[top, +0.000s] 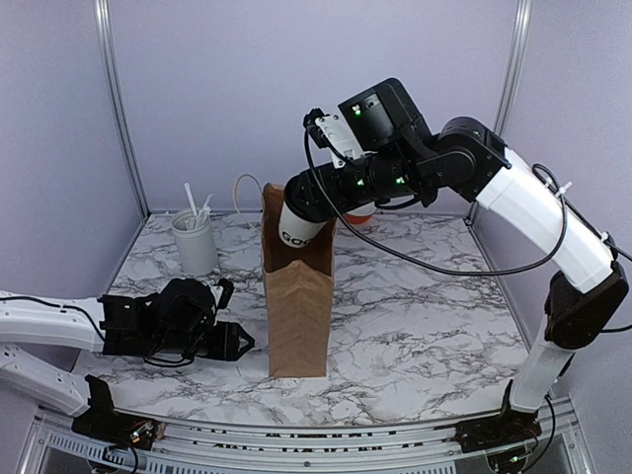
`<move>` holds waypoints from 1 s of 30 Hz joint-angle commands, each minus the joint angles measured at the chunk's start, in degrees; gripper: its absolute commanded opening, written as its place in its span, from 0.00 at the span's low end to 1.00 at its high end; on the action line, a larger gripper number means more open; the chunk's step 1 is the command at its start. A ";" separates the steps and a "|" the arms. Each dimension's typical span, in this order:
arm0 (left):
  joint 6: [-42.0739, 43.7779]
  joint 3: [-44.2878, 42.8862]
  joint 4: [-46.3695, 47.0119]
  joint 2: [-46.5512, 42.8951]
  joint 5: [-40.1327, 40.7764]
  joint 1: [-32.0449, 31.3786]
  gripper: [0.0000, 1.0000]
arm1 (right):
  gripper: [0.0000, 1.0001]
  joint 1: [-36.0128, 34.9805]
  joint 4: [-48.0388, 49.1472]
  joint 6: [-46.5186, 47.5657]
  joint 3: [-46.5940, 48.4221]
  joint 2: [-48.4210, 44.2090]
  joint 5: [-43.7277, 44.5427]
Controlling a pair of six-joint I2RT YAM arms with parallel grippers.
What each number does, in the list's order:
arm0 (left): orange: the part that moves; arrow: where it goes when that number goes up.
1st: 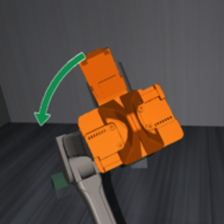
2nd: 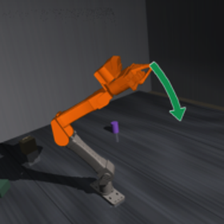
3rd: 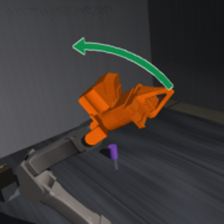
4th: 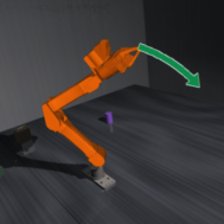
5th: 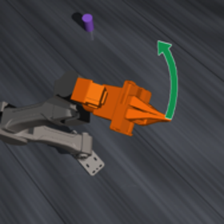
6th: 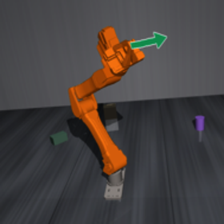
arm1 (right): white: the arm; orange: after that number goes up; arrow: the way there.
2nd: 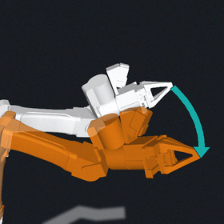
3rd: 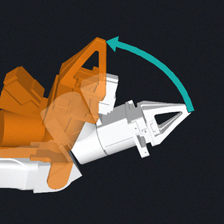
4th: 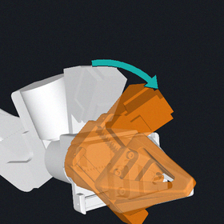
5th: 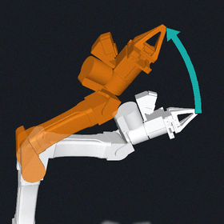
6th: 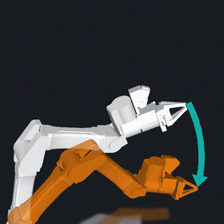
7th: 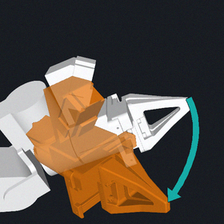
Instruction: Pack the takeout coffee
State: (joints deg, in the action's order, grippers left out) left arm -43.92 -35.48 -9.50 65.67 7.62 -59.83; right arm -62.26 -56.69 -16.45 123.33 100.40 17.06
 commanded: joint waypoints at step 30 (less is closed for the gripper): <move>4.42 -11.91 17.70 25.83 -7.47 -8.22 0.46 | 0.68 4.33 -9.81 3.40 3.98 3.69 -4.26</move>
State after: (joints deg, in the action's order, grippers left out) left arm -41.06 -47.48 8.78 93.56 -0.54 -67.77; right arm -59.22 -66.15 -13.26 128.97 104.77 13.78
